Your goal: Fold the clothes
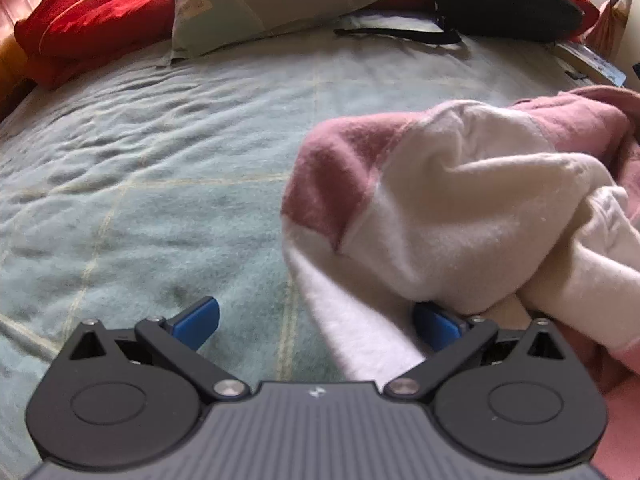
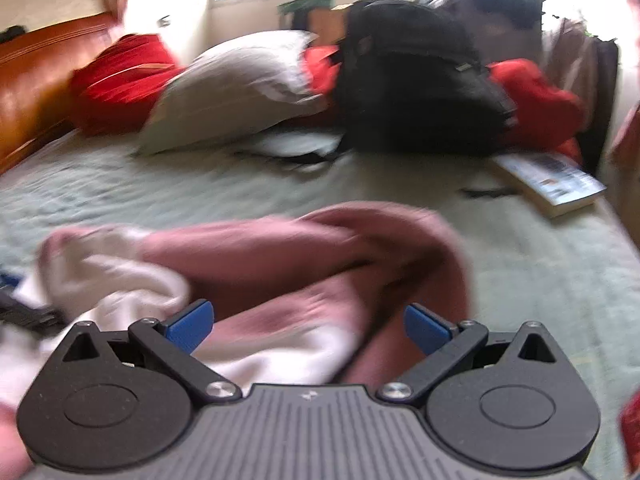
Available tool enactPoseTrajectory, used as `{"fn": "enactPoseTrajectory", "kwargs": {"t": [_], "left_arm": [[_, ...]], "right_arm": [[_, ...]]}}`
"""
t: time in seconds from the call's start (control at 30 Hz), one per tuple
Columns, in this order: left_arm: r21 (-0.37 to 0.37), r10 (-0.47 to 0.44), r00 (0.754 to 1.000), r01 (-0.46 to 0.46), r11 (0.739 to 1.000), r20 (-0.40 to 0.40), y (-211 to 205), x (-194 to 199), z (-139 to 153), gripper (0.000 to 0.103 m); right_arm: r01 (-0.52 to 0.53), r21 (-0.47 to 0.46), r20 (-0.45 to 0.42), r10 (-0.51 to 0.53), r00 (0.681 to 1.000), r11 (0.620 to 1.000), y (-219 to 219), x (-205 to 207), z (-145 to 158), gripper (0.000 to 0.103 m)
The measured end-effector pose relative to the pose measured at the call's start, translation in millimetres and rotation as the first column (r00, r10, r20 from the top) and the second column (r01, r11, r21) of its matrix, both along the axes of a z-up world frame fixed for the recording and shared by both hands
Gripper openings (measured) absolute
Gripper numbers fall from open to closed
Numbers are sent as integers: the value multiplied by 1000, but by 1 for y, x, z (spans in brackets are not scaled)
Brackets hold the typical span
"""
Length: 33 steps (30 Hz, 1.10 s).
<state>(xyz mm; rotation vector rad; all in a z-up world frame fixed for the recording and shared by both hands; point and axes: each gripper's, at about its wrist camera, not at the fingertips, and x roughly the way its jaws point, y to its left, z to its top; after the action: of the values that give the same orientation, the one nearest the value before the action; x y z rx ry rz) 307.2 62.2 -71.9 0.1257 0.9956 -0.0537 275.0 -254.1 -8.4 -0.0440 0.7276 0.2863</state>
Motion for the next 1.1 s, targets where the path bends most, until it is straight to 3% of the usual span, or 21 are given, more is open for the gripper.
{"fn": "enactPoseTrajectory", "kwargs": {"t": [0.2, 0.43, 0.63, 0.83, 0.97, 1.03, 1.1], "left_arm": [[27, 32, 999, -33, 999, 29, 9, 11, 2, 103], [70, 90, 993, -95, 993, 71, 24, 24, 4, 103], [4, 112, 993, -112, 994, 47, 37, 34, 8, 102], [-16, -48, 995, 50, 999, 82, 7, 11, 23, 102], [10, -184, 977, 184, 983, 103, -25, -4, 25, 102], [57, -200, 972, 194, 979, 124, -38, -3, 19, 102], [56, -191, 972, 184, 981, 139, -43, 1, 13, 102]], "right_arm": [[-127, 15, -77, 127, 989, 992, 36, -19, -8, 103], [-144, -28, -97, 141, 985, 989, 44, -31, -12, 103], [-126, 10, -96, 126, 987, 992, 34, -32, -7, 103], [-108, 32, -95, 110, 989, 994, 30, -30, -7, 103], [-105, 39, -98, 108, 989, 994, 32, -29, -10, 103], [-105, 39, -96, 108, 989, 994, 32, -30, -10, 103], [-101, 50, -95, 105, 990, 994, 30, -30, -9, 103]]}}
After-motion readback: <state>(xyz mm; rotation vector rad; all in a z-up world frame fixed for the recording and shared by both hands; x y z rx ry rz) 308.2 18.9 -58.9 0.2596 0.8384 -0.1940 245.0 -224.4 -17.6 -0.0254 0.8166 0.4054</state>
